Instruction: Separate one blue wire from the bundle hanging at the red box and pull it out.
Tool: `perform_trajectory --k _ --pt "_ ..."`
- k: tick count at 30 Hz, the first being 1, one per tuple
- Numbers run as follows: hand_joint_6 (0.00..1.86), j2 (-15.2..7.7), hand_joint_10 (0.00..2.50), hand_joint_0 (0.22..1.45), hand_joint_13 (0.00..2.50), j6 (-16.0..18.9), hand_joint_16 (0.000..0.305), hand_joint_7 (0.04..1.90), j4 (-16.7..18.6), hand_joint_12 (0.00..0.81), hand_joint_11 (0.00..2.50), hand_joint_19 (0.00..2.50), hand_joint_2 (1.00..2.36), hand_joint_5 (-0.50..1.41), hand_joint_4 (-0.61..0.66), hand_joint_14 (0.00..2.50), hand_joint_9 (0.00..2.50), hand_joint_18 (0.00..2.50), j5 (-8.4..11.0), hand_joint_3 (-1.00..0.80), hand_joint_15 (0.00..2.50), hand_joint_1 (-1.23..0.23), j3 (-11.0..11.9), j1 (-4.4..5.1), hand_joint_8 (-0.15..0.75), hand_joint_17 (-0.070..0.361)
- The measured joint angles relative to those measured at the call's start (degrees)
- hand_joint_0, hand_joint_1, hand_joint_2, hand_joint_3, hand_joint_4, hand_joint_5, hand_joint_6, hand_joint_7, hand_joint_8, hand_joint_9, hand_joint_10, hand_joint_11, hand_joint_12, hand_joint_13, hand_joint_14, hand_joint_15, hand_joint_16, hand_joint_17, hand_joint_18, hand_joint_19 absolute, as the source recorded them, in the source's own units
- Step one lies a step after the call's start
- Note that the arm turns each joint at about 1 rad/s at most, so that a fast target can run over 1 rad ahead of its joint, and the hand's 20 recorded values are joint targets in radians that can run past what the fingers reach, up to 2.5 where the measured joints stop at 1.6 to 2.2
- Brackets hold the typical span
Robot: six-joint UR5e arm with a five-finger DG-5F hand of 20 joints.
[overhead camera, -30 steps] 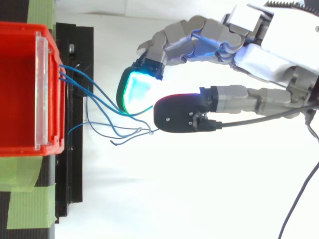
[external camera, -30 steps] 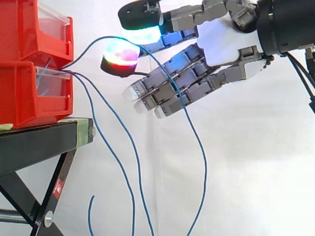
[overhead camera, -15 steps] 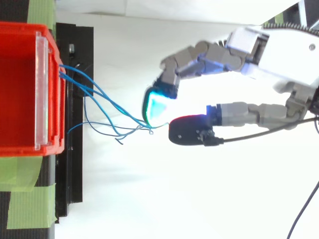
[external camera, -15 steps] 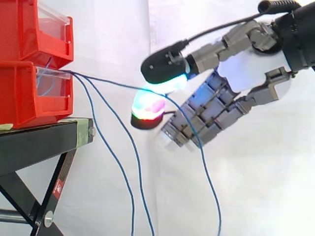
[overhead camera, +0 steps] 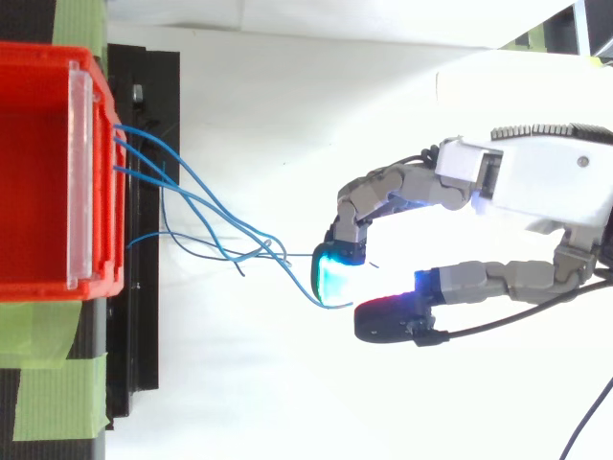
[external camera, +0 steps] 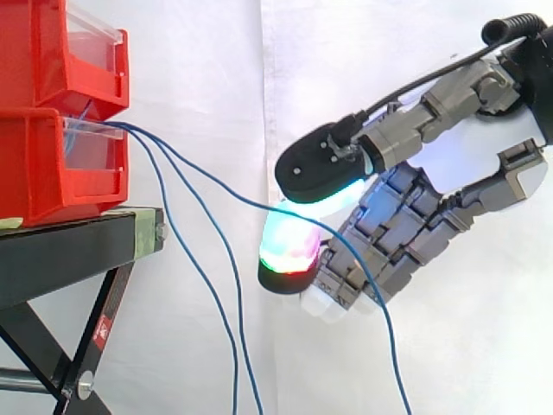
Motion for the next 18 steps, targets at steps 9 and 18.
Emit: perform_trajectory --k 9,18 --pt "0.91 -0.02 0.01 0.45 0.25 0.37 0.068 0.99 0.41 0.456 0.47 0.17 1.71 -0.12 -0.2 0.01 0.49 0.18 -0.94 -0.15 0.4 -0.7 -1.31 0.31 0.326 0.153" --pt "0.91 -0.03 0.01 0.46 0.26 -0.29 0.068 1.0 3.31 0.456 0.47 0.17 1.7 -0.12 -0.2 0.01 0.49 0.18 -1.03 -0.15 0.4 -0.7 -1.37 0.33 0.327 0.153"
